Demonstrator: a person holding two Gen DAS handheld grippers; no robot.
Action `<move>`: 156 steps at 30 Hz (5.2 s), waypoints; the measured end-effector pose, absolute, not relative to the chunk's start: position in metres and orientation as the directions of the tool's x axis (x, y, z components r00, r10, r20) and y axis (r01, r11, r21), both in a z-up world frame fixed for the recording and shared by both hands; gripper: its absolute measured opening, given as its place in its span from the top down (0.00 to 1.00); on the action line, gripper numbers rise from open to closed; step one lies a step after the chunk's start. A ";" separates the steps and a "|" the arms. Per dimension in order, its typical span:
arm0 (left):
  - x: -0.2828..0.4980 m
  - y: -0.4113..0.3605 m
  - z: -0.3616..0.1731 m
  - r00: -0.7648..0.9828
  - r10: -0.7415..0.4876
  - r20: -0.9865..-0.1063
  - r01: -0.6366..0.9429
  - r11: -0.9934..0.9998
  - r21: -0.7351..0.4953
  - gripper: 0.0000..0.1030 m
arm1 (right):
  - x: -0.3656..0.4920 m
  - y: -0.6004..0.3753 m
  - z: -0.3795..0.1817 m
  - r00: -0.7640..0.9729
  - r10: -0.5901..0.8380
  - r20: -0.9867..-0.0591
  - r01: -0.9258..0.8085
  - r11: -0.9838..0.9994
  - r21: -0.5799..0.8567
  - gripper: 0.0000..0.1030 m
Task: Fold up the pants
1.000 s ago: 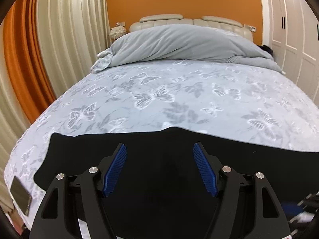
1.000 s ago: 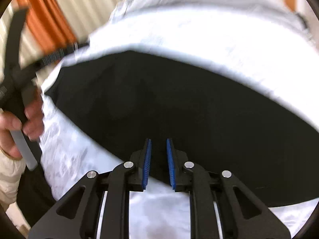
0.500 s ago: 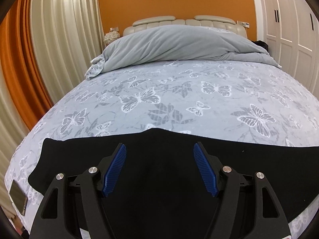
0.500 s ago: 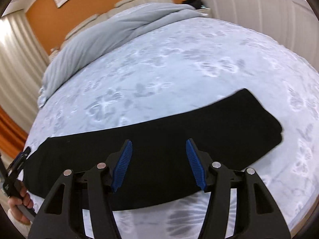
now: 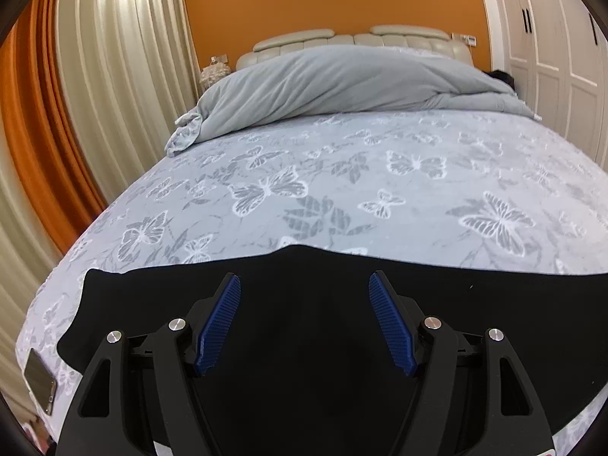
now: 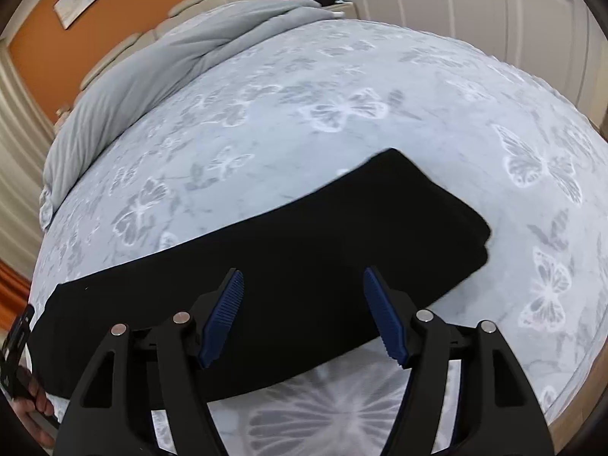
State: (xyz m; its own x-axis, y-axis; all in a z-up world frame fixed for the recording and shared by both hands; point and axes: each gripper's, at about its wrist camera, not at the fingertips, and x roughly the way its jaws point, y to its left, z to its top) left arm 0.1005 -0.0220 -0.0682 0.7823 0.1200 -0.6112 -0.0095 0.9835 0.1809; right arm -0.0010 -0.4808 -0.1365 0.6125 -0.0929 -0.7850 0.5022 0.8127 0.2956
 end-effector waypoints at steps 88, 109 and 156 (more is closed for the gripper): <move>0.083 0.139 -0.077 0.541 -0.288 -0.790 -0.003 0.939 -0.345 0.21 | 0.082 -0.192 -0.054 0.653 0.446 -0.612 -0.284 0.894 0.348 0.16; 0.097 0.058 -0.112 0.454 -0.252 -0.855 -0.006 0.958 -0.286 0.59 | 0.054 -0.292 -0.107 0.549 0.417 -0.724 -0.087 0.891 0.446 0.76; 0.071 0.339 -0.135 0.567 -0.064 -0.821 -0.697 0.494 -0.520 0.33 | 0.066 -0.238 -0.098 0.632 0.149 -0.761 -0.010 0.983 0.184 0.33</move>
State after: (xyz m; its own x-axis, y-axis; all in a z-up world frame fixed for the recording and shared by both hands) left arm 0.0707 0.3392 -0.1353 0.5672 -0.0644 -0.8211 -0.6967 0.4941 -0.5200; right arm 0.0664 -0.2385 -0.0978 0.6318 0.1489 -0.7607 -0.0101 0.9829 0.1839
